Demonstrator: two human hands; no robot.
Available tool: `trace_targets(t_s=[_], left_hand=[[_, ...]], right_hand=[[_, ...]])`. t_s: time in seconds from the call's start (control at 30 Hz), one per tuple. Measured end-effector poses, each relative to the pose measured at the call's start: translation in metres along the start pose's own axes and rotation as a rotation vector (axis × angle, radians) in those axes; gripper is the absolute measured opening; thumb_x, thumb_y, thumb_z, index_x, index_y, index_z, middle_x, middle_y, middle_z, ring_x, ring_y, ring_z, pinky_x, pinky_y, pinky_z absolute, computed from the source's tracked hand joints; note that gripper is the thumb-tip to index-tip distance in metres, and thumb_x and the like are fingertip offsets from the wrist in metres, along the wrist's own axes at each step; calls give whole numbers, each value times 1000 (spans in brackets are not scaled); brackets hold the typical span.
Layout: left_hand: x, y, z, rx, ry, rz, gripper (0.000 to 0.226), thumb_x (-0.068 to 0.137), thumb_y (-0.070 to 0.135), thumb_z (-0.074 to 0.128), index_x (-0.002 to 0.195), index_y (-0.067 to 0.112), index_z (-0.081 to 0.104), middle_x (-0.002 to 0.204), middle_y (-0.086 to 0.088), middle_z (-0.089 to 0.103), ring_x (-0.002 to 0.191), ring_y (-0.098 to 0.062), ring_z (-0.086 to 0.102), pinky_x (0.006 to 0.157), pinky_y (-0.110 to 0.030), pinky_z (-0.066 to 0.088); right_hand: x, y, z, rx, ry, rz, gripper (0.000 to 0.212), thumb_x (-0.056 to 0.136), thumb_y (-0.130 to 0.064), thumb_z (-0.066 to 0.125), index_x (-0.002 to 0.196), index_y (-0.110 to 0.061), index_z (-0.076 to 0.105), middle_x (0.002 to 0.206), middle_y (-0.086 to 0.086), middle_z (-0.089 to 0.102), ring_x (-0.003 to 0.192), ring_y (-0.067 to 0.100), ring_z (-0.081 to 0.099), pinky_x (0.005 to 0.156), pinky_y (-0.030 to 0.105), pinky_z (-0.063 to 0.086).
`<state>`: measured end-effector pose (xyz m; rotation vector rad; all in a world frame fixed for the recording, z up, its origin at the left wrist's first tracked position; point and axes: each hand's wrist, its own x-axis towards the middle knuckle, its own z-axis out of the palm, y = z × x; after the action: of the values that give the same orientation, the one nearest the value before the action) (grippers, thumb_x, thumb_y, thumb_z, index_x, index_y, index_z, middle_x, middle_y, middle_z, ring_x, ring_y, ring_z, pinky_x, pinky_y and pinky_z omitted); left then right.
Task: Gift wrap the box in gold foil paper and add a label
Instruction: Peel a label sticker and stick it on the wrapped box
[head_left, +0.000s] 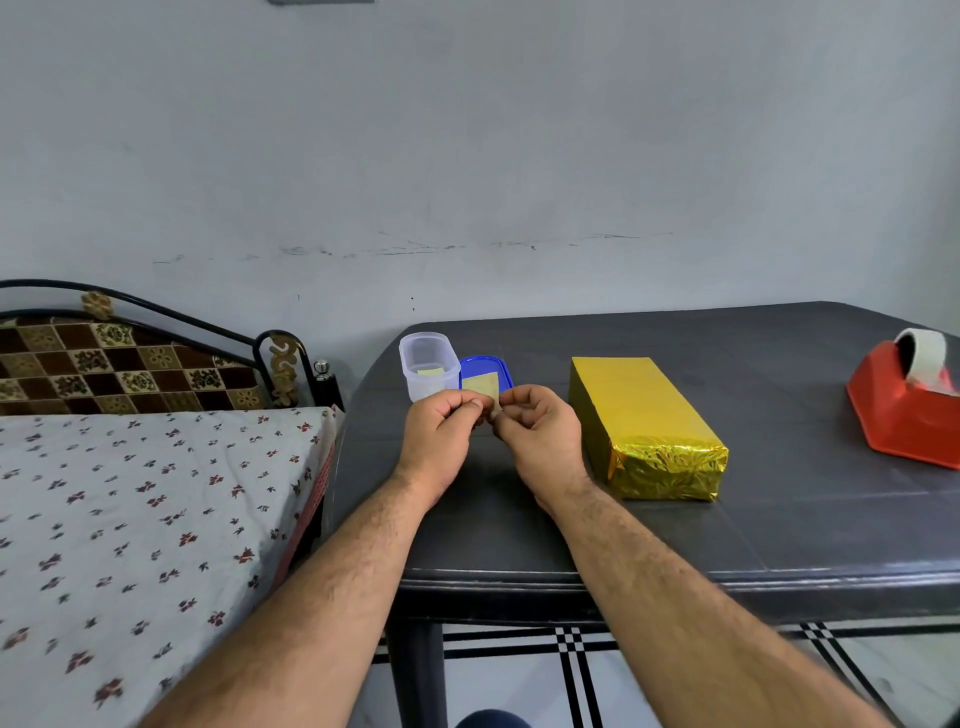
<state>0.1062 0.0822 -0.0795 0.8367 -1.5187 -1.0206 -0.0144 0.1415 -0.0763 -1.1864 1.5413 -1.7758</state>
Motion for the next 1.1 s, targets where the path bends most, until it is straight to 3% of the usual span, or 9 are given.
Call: trace_targets(t_s=[0.23, 0.43, 0.63, 0.77, 0.87, 0.97, 1.1], left_hand=[[-1, -4, -5, 111, -13, 76, 11, 91, 13, 80, 101, 16, 83, 94, 5, 81, 95, -11, 76, 94, -35, 61], [-2, 0, -8, 148, -24, 107, 13, 88, 20, 86, 101, 20, 85, 92, 9, 81, 95, -8, 76, 94, -37, 62], [-8, 0, -7, 192, 1, 192, 9, 95, 15, 77, 95, 22, 81, 91, 9, 80, 91, -6, 75, 85, -24, 59], [-7, 3, -5, 299, 46, 259, 8, 100, 8, 67, 95, 11, 72, 93, 8, 74, 86, -2, 67, 77, -12, 50], [-3, 4, -10, 195, 139, 120, 15, 100, 13, 63, 88, 20, 68, 85, 7, 68, 77, -4, 58, 73, -20, 47], [3, 5, -22, -44, 319, -69, 9, 85, 23, 62, 82, 22, 70, 79, 2, 67, 74, -15, 58, 71, -35, 49], [7, 5, -31, -35, 418, -218, 14, 75, 19, 54, 74, 15, 68, 71, -3, 64, 69, -21, 56, 64, -35, 44]], right_hand=[[0, 1, -1, 117, -45, 50, 18, 96, 0, 73, 108, -13, 77, 96, 1, 81, 93, 13, 78, 84, 29, 65], [3, -1, -10, 365, -154, 180, 13, 96, 3, 71, 107, -1, 76, 102, 17, 81, 104, 31, 78, 94, 42, 64], [0, 0, -9, 343, -176, 191, 15, 97, -6, 73, 112, -1, 77, 106, 15, 80, 107, 28, 76, 96, 39, 62], [1, -2, -6, 280, -125, 167, 11, 103, -12, 67, 111, -8, 73, 107, 10, 79, 100, 20, 74, 92, 34, 62], [1, -3, -5, 285, -3, 159, 8, 106, -12, 63, 110, -13, 69, 108, 5, 78, 106, 22, 75, 94, 37, 62], [0, -13, -3, 313, 87, 149, 7, 106, -11, 62, 107, -14, 69, 106, 4, 77, 103, 20, 75, 92, 36, 63], [10, -31, -5, 328, 175, 79, 9, 105, -8, 61, 103, -14, 67, 100, 5, 75, 92, 17, 71, 88, 35, 63]])
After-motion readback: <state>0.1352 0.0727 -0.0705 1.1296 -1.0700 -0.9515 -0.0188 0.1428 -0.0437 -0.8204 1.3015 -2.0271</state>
